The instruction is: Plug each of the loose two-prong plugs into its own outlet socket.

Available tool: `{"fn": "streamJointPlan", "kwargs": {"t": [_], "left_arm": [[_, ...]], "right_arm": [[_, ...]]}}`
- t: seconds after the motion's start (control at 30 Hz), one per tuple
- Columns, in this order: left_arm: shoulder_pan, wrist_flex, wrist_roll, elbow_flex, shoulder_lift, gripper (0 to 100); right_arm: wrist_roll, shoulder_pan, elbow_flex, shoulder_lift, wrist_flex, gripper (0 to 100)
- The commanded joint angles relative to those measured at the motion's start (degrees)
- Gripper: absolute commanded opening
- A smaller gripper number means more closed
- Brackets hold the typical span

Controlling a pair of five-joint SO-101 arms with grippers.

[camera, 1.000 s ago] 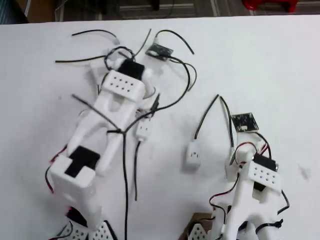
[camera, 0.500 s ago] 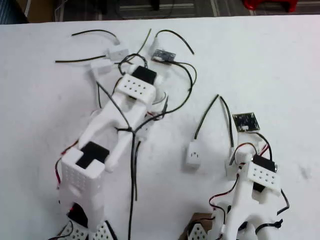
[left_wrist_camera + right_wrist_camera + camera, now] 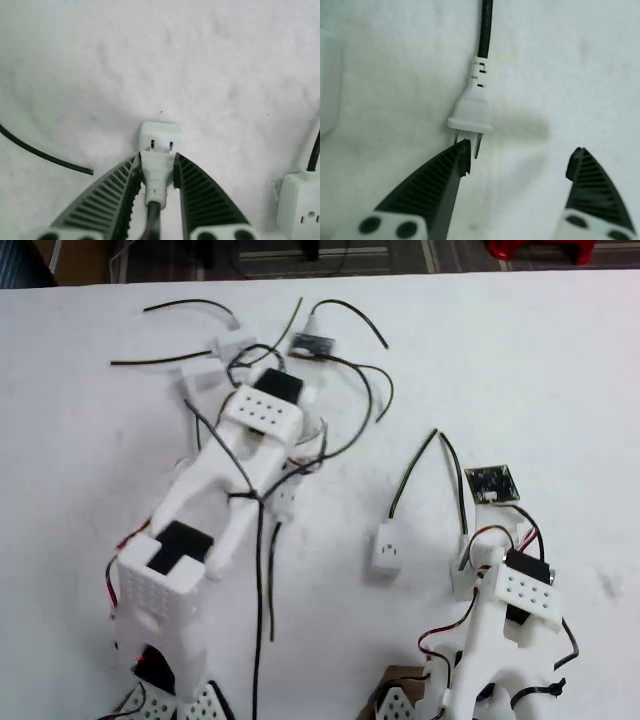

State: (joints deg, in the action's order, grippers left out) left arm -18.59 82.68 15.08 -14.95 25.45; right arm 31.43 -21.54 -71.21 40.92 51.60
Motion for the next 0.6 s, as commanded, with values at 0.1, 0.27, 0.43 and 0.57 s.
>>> {"fn": "streamJointPlan", "kwargs": {"t": [0.1, 0.27, 0.43, 0.57], "left_arm": [[-0.48, -0.97, 1.05, -2.37, -2.51, 2], [-1.36, -3.52, 0.7, -2.02, -2.51, 2], [-1.45, -3.52, 0.79, -2.02, -2.42, 2], [-1.45, -3.25, 0.97, -1.85, -2.42, 2]], "right_arm": [[-0.53, -0.4, 0.26, 0.57, -0.75, 30.8], [-0.53, -0.4, 0.26, 0.57, -0.75, 30.8], [-0.53, -0.4, 0.26, 0.57, -0.75, 30.8], [-0.53, -0.4, 0.26, 0.57, -0.75, 30.8]]}}
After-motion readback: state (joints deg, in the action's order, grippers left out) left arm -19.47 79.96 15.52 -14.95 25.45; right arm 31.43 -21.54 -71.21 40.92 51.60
